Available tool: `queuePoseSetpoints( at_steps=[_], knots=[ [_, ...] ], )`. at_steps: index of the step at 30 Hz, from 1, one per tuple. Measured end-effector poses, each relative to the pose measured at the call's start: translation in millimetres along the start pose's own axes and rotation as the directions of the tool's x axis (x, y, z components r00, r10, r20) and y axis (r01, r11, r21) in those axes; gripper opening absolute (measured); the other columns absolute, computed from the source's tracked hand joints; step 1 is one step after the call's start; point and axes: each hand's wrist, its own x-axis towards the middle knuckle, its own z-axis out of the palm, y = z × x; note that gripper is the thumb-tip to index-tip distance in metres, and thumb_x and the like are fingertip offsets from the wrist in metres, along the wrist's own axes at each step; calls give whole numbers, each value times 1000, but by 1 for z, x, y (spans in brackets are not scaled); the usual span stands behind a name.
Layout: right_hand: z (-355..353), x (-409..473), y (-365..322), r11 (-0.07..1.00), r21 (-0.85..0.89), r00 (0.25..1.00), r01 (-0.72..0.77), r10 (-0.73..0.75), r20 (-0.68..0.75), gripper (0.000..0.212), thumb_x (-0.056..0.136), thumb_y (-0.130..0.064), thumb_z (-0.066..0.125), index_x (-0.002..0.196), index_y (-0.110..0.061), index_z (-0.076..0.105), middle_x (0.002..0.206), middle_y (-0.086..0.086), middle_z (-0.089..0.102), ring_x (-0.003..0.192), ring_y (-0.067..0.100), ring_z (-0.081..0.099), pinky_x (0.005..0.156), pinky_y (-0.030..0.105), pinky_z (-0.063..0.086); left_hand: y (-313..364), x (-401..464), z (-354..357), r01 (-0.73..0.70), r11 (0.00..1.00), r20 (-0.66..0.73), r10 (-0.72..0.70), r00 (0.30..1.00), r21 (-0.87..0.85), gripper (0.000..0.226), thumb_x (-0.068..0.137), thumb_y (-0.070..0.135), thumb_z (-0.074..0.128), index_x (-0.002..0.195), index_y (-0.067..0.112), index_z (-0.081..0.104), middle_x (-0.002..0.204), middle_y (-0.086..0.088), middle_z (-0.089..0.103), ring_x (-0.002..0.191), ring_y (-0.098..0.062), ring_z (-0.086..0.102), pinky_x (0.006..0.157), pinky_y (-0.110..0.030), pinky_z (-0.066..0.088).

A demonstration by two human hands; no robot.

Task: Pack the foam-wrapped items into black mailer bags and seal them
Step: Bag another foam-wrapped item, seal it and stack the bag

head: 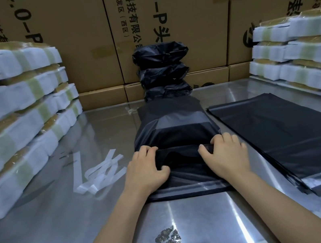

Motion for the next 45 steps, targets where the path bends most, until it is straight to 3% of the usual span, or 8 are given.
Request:
queuePoseSetpoints(
  at_steps=[6, 13, 18, 22, 29, 38, 43, 45],
  knots=[
    [-6, -2, 9, 987, 157, 975, 43, -75, 208, 76, 79, -56, 56, 142, -18, 36, 139, -1, 35, 131, 20, 28, 105, 35, 32, -13, 1, -7, 25, 999, -45, -27, 999, -41, 54, 84, 2, 50, 135, 20, 47, 132, 5, 45, 117, -17, 45, 88, -28, 46],
    [-13, 3, 28, 951, 308, 925, 11, -127, 359, 70, 85, -36, 60, 146, -21, 31, 148, -3, 30, 137, 18, 27, 104, 33, 33, -29, -1, -11, 28, 990, -92, -41, 995, -141, 60, 74, -11, 49, 122, 23, 60, 125, 7, 56, 110, -14, 54, 80, -23, 45],
    [-12, 4, 31, 937, 349, 975, 3, -80, 208, 48, 90, -9, 54, 137, -16, 46, 140, 2, 47, 123, 20, 47, 95, 29, 41, -31, -4, -13, 4, 986, -116, -23, 993, -168, 59, 69, -15, 50, 113, 21, 65, 115, 5, 61, 106, -14, 57, 83, -23, 46],
    [-14, 4, 33, 919, 389, 992, -56, 7, 126, 50, 87, 8, 44, 128, -18, 56, 130, 0, 59, 115, 19, 55, 83, 28, 45, -26, -4, -13, 36, 980, -155, -68, 986, -196, 58, 67, -18, 47, 106, 19, 69, 105, 4, 61, 100, -14, 57, 79, -21, 44],
    [-15, 2, 31, 961, 276, 993, -34, 2, 118, 48, 88, 4, 50, 128, -22, 55, 129, -2, 59, 113, 21, 56, 86, 32, 47, -18, -14, -15, 146, 904, -253, -263, 931, -401, 41, 70, -6, 56, 97, 22, 68, 95, 10, 63, 80, -2, 56, 67, -15, 40],
    [-14, 0, 30, 986, 163, 998, -19, 10, 56, 55, 83, 13, 45, 124, -22, 58, 118, 3, 64, 99, 26, 61, 69, 32, 49, -12, -27, -20, 91, 954, -258, -168, 951, -285, 56, 63, -21, 46, 94, 21, 67, 89, 13, 55, 73, 4, 47, 62, -4, 37],
    [-15, -3, 31, 996, 81, 998, 47, -50, 37, 49, 85, 9, 49, 125, -19, 56, 122, 3, 57, 103, 26, 58, 70, 31, 42, -9, -29, -25, 10, 1000, -253, -6, 967, 14, 51, 69, -19, 46, 104, 14, 62, 105, -1, 57, 95, -21, 52, 67, -31, 42],
    [-16, -1, 33, 997, 63, 998, 39, -42, 43, 53, 86, 9, 49, 129, -21, 54, 127, 0, 55, 106, 25, 57, 68, 30, 39, -10, -27, -26, 31, 992, -236, -1, 972, 124, 48, 74, -16, 47, 109, 14, 58, 108, -2, 53, 96, -23, 49, 64, -32, 41]
  ],
)
